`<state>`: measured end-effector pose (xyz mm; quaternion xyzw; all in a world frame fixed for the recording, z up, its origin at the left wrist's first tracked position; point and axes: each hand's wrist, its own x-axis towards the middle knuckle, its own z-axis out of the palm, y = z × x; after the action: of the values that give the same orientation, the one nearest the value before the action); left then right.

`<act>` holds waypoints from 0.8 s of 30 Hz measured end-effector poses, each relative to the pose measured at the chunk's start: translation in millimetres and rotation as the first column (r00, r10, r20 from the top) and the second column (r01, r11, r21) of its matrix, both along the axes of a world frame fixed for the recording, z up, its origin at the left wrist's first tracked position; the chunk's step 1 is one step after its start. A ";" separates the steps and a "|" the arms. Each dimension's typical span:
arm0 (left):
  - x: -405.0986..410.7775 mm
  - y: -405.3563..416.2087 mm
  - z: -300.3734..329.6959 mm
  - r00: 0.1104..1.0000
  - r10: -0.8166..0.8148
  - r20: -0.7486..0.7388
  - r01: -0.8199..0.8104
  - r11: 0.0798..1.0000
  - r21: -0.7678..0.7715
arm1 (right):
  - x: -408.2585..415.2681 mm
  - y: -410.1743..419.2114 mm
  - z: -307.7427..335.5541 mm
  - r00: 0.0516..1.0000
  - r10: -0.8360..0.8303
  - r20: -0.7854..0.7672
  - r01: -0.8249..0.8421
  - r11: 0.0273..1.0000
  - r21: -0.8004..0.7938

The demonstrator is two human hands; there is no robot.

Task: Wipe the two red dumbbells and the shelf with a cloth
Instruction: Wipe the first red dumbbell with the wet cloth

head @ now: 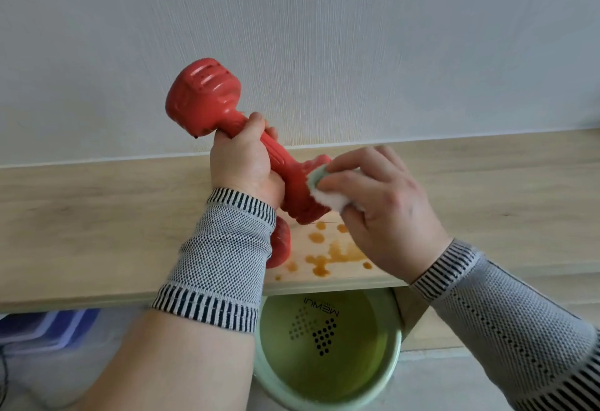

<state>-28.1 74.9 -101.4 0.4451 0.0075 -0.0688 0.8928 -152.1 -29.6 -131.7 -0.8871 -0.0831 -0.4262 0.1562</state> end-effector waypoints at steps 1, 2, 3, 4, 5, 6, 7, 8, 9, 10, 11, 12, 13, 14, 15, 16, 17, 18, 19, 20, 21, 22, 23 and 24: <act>-0.7 0.0 0.4 1.000 -0.007 0.001 0.007 1.000 0.000 | 1.7 -4.9 0.4 1.000 -0.029 0.001 0.029 0.999 0.041; -1.3 -0.7 0.7 1.000 -0.010 0.005 0.010 1.000 0.008 | 2.4 -8.7 1.1 0.998 -0.055 -0.001 0.055 0.995 0.082; -2.7 -1.1 1.8 1.000 -0.011 0.010 0.011 1.000 0.018 | 2.5 -10.3 1.2 0.998 -0.068 -0.001 0.068 0.992 0.106; -3.1 -1.8 2.5 1.000 -0.008 0.019 0.007 1.000 0.029 | 2.1 -9.1 1.4 0.998 -0.067 0.008 0.066 0.992 0.106; -3.5 -3.0 3.4 1.000 0.000 0.028 -0.002 0.999 0.044 | 1.4 -6.6 1.8 0.998 -0.056 0.021 0.055 0.995 0.083; -3.0 -2.6 3.4 0.999 0.017 0.035 -0.019 0.998 0.063 | 0.9 -2.0 0.9 0.999 -0.037 0.026 0.036 0.998 0.051; -2.9 -1.9 3.5 0.999 0.031 0.034 -0.033 0.997 0.073 | 0.8 1.5 -0.5 1.000 -0.018 0.025 0.018 1.000 0.020; -2.6 -1.9 3.8 0.999 0.034 0.024 -0.036 0.997 0.068 | 1.1 1.9 -1.3 1.000 -0.009 0.015 0.008 1.000 0.005; -2.7 -1.2 4.5 0.999 0.030 0.011 -0.031 0.998 0.053 | 1.9 -0.4 -1.4 1.000 -0.005 -0.001 0.005 1.000 0.028; -2.3 -0.5 4.9 1.000 0.023 -0.003 -0.023 0.999 0.036 | 3.4 -4.6 -0.7 1.000 -0.011 -0.019 0.012 0.995 0.095; -2.6 0.5 5.8 1.000 0.014 -0.018 -0.014 1.000 0.019 | 4.5 -8.8 0.5 0.999 -0.018 -0.037 0.025 0.982 0.189; -3.4 1.0 6.7 1.000 0.006 -0.031 -0.006 1.000 0.003 | 4.7 -12.7 1.3 0.998 -0.027 -0.052 0.040 0.963 0.267; -4.4 1.2 7.5 0.999 -0.002 -0.038 0.001 1.000 -0.005 | 4.1 -13.8 1.9 0.997 -0.037 -0.062 0.054 0.951 0.304; -5.0 1.2 7.9 0.999 -0.007 -0.036 0.006 1.000 -0.004 | 3.1 -12.0 2.4 0.997 -0.044 -0.059 0.059 0.955 0.292; -5.5 1.4 8.0 1.000 -0.008 -0.028 0.008 1.000 0.001 | 1.7 -7.9 3.3 0.998 -0.036 -0.049 0.047 0.968 0.246; -5.6 1.8 7.8 1.000 -0.008 -0.021 0.008 1.000 0.005 | 0.1 -2.6 4.0 0.999 -0.021 -0.038 0.027 0.983 0.180; -5.5 2.5 7.6 1.000 -0.008 -0.017 0.008 1.000 0.010 | -1.3 1.8 4.5 0.999 -0.001 -0.032 0.005 0.994 0.113; -5.3 3.2 7.4 1.000 -0.008 -0.017 0.008 1.000 0.011 | -1.4 3.1 5.1 0.999 0.018 -0.034 -0.015 0.998 0.067; -5.7 3.5 7.5 1.000 -0.010 -0.021 0.010 1.000 0.007 | -0.8 1.4 5.6 0.999 0.026 -0.045 -0.023 0.998 0.066; -6.4 3.7 8.1 1.000 -0.013 -0.026 0.013 1.000 -0.006 | 0.5 -2.1 6.4 0.998 0.024 -0.060 -0.018 0.994 0.112; -7.4 3.7 8.7 0.999 -0.017 -0.031 0.016 1.000 -0.021 | 1.7 -5.9 7.3 0.997 0.020 -0.075 -0.006 0.982 0.190; -8.5 3.2 9.4 0.999 -0.021 -0.034 0.020 0.999 -0.031 | 2.5 -10.1 7.9 0.996 0.015 -0.083 0.007 0.965 0.262; -9.4 2.4 10.0 0.999 -0.026 -0.036 0.025 0.999 -0.032 | 2.7 -12.6 7.9 0.997 0.006 -0.083 0.019 0.952 0.307; -10.0 1.6 10.4 0.999 -0.029 -0.037 0.028 0.999 -0.028 | 2.4 -13.3 7.7 0.997 -0.005 -0.072 0.028 0.948 0.317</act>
<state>-38.1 76.5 -91.0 0.4314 0.0169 -0.0899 0.8975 -149.8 -42.9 -124.0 -0.8656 -0.0002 -0.4037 0.2962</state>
